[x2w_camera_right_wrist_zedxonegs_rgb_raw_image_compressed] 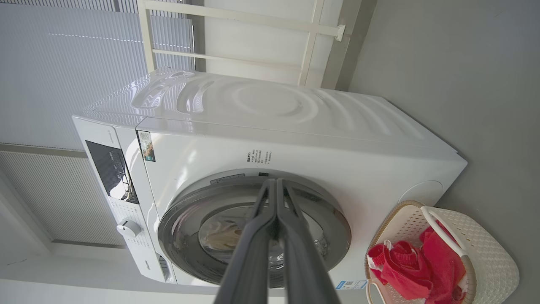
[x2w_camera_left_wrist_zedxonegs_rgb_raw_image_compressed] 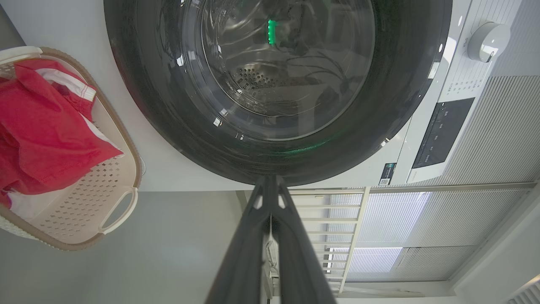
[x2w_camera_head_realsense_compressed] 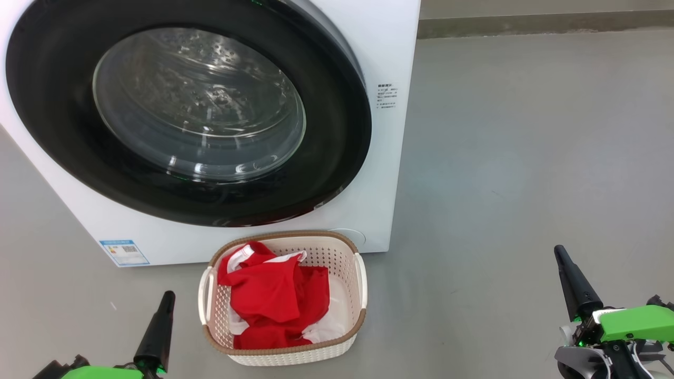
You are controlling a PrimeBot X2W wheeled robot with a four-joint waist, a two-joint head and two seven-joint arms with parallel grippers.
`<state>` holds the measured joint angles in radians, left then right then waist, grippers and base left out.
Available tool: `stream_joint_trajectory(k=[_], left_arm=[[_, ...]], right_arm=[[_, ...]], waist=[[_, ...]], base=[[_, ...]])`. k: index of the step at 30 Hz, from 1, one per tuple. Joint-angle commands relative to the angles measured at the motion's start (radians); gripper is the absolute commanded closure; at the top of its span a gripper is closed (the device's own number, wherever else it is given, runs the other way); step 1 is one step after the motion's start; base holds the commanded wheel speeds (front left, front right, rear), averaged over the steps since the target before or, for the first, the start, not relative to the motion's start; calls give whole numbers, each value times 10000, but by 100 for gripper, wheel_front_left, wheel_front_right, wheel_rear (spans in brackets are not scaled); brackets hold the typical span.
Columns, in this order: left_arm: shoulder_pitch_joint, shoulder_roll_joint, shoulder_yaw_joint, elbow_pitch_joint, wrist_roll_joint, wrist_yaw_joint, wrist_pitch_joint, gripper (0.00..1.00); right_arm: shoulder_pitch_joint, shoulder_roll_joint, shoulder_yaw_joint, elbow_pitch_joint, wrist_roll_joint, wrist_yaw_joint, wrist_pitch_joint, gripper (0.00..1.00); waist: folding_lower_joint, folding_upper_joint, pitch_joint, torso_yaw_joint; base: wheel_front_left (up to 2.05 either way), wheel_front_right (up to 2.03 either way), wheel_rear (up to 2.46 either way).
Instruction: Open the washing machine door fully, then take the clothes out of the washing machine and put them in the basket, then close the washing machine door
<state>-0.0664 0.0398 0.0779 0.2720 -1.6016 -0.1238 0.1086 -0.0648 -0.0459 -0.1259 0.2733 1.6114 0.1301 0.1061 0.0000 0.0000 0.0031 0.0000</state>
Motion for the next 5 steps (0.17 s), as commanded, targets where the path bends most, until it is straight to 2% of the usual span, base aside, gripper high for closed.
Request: stream_joint_trajectory(k=[1, 5], left_arm=[[-416, 104, 358, -272, -71, -69, 46, 100], [-416, 104, 358, -272, -71, -69, 46, 100]], right_arm=[[-429, -67, 145, -287, -8, 6, 51, 100], [-429, -67, 144, -287, -9, 6, 52, 100]], waist=[[0, 0, 0, 0], [0, 0, 0, 0]], base=[[0, 0, 0], [0, 0, 0]])
